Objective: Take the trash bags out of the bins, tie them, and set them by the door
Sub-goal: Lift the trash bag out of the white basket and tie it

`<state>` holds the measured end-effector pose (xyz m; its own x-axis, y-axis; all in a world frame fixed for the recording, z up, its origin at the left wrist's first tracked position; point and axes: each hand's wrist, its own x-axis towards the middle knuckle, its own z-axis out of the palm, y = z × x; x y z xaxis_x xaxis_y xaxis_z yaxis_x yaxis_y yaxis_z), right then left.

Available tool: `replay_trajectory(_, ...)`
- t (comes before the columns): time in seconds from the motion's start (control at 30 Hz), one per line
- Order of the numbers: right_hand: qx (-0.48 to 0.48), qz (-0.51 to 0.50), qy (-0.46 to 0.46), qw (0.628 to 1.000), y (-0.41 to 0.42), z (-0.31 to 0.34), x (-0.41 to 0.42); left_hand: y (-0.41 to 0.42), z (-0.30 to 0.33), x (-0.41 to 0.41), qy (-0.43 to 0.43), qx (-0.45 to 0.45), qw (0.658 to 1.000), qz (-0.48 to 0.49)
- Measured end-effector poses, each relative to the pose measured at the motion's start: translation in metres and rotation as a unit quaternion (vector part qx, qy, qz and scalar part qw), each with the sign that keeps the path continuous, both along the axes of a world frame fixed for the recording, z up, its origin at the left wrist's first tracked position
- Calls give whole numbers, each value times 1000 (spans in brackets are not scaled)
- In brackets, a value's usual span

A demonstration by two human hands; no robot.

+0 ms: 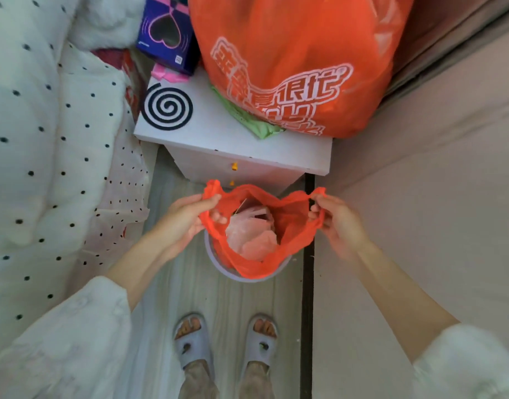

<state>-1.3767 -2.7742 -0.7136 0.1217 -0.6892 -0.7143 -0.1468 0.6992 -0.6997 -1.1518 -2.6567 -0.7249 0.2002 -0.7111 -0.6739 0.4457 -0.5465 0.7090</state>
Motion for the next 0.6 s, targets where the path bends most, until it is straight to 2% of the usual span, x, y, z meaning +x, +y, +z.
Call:
replay_trajectory(0.1,8,41,19,999,6,29,2,-5,33,-6,-20,17,1000,-9)
replay_trajectory(0.33,-43,48,18,998,5,114,8,11,107,-14,-29,40,998,-35)
replay_trajectory(0.5,-71,120,40,989,26,177,10,18,172,-15,-66,26,996,-48)
replay_trajectory(0.6,-89,88,8,992,40,215,7,28,210,-17,-76,5,996,-37)
